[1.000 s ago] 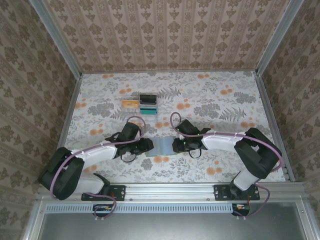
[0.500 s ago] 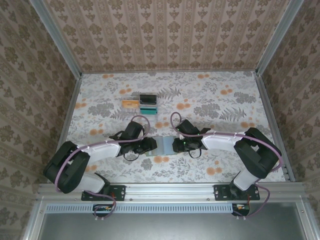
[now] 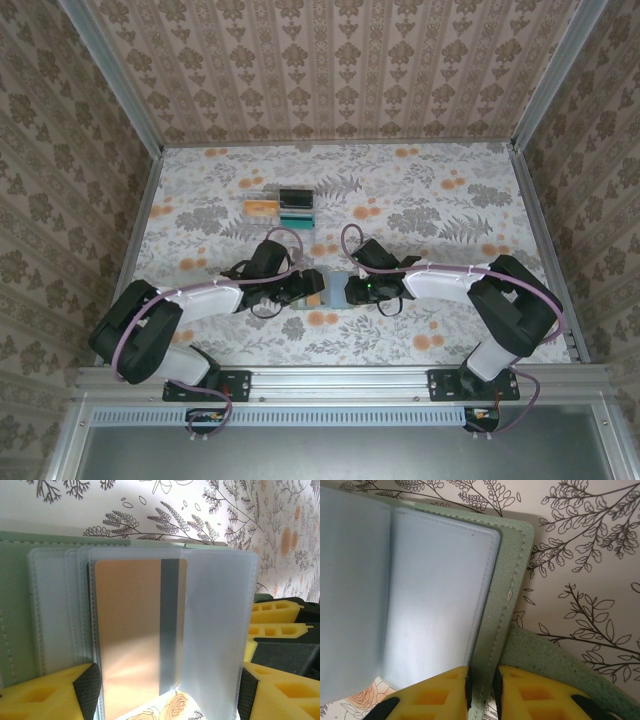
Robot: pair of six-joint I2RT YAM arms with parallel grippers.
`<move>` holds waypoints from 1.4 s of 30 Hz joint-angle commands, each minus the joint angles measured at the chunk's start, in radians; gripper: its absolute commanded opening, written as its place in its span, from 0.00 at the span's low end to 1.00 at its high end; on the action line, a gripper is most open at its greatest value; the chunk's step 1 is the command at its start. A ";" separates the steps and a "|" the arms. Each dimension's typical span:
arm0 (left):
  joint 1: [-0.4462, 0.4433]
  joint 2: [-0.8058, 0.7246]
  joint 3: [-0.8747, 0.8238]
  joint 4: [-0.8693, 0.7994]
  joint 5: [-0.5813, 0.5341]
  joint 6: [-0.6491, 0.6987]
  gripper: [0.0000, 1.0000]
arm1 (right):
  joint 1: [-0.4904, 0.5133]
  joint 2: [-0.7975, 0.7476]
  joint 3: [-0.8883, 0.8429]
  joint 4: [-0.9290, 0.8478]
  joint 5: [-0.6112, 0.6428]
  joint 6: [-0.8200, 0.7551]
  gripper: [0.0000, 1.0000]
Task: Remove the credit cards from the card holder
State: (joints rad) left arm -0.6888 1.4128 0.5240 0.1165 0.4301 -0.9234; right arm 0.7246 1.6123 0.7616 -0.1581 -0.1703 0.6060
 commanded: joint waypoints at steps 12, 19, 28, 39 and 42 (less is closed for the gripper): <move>-0.025 0.011 0.083 -0.031 0.042 0.039 0.82 | 0.009 0.031 -0.007 0.022 -0.003 0.018 0.35; -0.004 -0.046 0.071 -0.097 0.007 0.062 0.84 | -0.018 -0.033 -0.017 -0.022 0.044 0.028 0.39; 0.100 -0.120 0.023 -0.176 0.002 0.107 0.53 | -0.034 -0.129 0.034 -0.037 -0.001 0.047 0.39; 0.143 -0.022 0.027 -0.157 0.027 0.162 0.22 | -0.022 0.007 0.069 0.184 -0.215 0.190 0.24; 0.157 -0.005 0.025 -0.160 0.025 0.176 0.21 | -0.021 0.048 0.080 0.217 -0.240 0.216 0.23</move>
State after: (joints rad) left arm -0.5461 1.3937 0.5568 -0.0338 0.4435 -0.7876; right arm 0.6968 1.6268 0.8074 -0.0071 -0.3454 0.7673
